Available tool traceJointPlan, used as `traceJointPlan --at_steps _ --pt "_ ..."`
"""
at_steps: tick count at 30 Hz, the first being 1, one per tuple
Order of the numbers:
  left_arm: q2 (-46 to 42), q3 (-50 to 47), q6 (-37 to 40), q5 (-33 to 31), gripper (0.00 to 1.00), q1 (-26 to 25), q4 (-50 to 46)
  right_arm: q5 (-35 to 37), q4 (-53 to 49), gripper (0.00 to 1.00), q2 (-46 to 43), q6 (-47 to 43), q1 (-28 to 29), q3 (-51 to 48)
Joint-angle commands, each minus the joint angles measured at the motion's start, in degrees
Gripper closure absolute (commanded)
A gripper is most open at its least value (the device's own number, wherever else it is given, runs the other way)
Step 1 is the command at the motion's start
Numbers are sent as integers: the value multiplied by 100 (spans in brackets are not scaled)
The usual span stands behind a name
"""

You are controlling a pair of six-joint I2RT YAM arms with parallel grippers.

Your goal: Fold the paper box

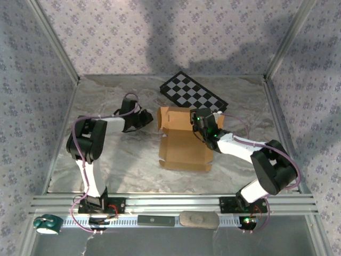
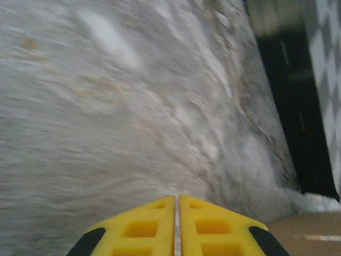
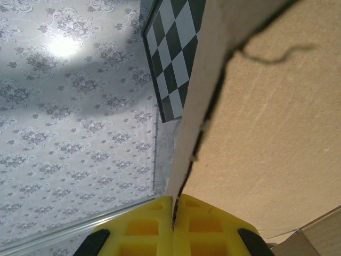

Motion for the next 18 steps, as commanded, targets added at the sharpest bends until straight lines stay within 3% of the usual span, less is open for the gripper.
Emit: traceJointPlan --at_steps 1,18 --pt "-192 -115 451 577 89 -109 532 -43 -25 100 9 26 -33 34" --pt "-701 -490 837 399 81 -565 242 -10 37 100 17 63 -23 -46"
